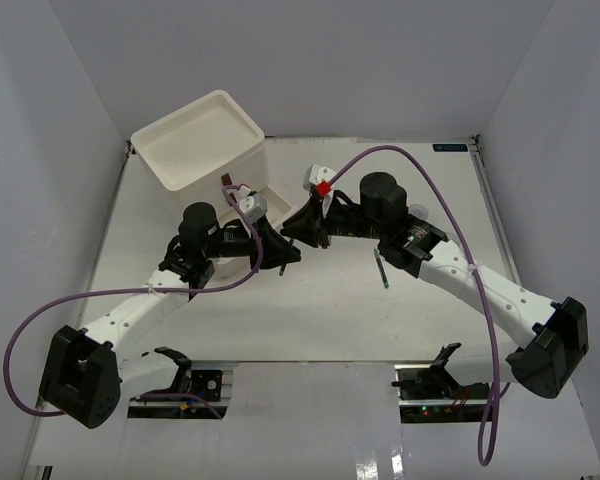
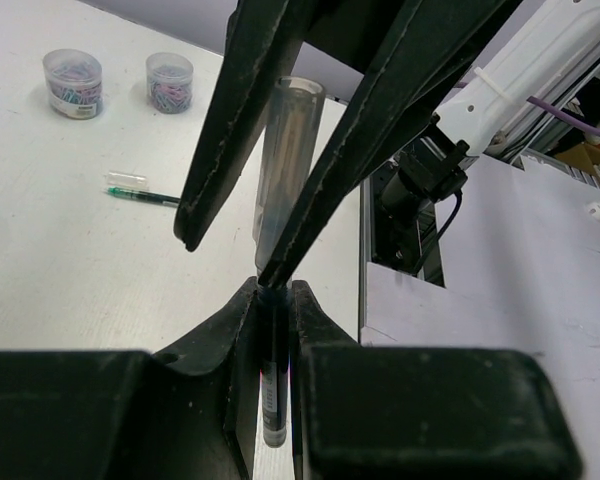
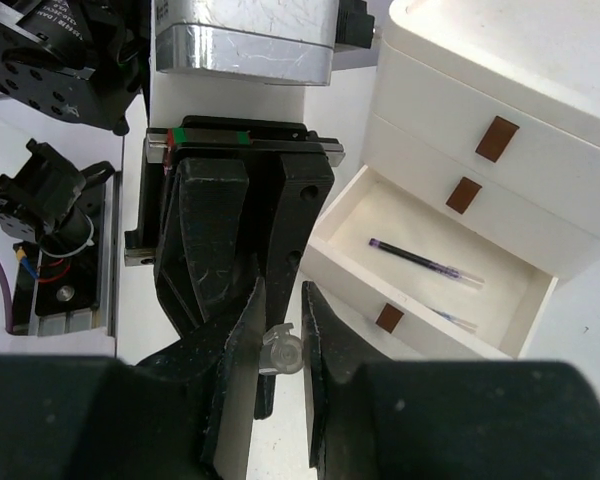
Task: Sort the stationery into containers
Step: Close the pen cap on the pen.
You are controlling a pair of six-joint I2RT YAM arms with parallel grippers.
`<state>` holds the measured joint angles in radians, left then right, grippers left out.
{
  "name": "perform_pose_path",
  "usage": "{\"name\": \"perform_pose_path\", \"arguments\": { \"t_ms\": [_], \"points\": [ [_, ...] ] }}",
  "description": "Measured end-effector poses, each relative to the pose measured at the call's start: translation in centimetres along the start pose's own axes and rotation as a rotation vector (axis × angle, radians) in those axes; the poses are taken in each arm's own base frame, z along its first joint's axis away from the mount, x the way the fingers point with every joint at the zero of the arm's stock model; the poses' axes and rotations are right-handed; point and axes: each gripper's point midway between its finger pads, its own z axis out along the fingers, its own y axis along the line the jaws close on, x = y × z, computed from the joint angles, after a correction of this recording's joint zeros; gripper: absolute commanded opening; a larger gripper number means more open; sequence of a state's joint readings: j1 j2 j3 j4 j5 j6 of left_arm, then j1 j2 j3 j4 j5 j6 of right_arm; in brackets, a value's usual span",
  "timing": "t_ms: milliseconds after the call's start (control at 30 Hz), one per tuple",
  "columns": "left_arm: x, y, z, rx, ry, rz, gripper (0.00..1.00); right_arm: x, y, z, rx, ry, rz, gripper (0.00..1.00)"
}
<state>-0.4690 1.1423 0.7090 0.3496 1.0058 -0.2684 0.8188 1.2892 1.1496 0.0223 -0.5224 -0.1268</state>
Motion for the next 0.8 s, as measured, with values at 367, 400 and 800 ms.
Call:
{"name": "perform_pose_path", "arguments": {
  "t_ms": [367,400,800],
  "points": [
    [-0.5,-0.3,0.1,0.008,-0.025,0.013,0.04,1.5,0.3,-0.1,-0.004,0.052,0.047,0.36],
    [-0.6,-0.3,0.1,0.007,-0.026,0.013,0.04,1.6,0.3,0.0,-0.006,0.054,0.051,0.36],
    [-0.7,-0.2,0.1,0.003,-0.030,0.016,0.04,1.6,-0.1,-0.1,0.018,0.057,0.059,0.50]
  ]
}}
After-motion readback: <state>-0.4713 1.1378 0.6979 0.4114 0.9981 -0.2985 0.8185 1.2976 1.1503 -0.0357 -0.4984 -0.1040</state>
